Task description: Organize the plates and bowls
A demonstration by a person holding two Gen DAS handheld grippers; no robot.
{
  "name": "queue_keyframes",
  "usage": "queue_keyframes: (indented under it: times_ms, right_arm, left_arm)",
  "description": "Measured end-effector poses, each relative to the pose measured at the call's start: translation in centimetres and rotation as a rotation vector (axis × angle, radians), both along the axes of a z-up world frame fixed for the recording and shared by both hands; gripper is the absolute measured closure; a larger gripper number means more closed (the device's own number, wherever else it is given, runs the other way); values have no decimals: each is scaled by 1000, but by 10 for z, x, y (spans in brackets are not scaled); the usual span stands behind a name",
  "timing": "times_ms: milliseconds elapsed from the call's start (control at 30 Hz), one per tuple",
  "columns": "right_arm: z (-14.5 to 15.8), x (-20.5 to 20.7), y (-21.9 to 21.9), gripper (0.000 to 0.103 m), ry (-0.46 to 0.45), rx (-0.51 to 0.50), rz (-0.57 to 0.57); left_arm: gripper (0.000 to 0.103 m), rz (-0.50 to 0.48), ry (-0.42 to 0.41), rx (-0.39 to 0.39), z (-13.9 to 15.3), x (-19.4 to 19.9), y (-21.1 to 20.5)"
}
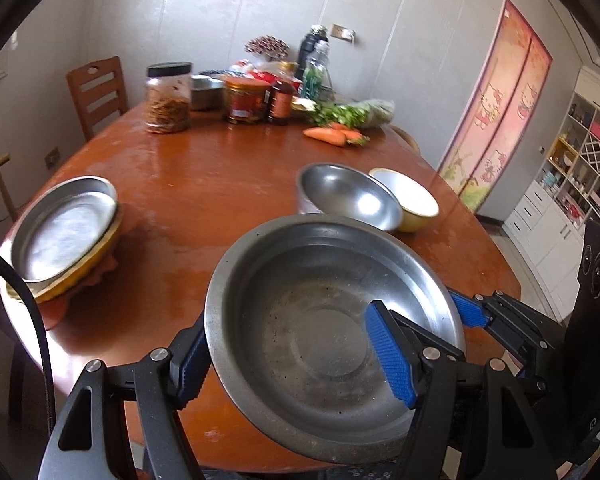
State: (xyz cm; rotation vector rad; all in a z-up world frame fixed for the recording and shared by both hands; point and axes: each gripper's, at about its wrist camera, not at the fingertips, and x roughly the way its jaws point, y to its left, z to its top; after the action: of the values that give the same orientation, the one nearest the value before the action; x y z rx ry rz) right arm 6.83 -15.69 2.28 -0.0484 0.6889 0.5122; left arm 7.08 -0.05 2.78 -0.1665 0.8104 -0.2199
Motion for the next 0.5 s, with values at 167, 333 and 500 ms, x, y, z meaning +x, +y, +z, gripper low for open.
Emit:
queue_keyframes:
  times_ms: [167, 333, 500]
  right_arm:
    - [1, 2, 20, 52, 3, -14, 30]
    - [-4, 1, 33, 52, 12, -40, 44]
    - [-16, 8, 37, 52, 40, -57, 44]
  left_arm:
    - [31, 14, -2, -3, -1, -5, 18]
    - [31, 20, 25, 8, -12, -1, 25]
    - [31, 19, 52, -1, -28, 7, 27]
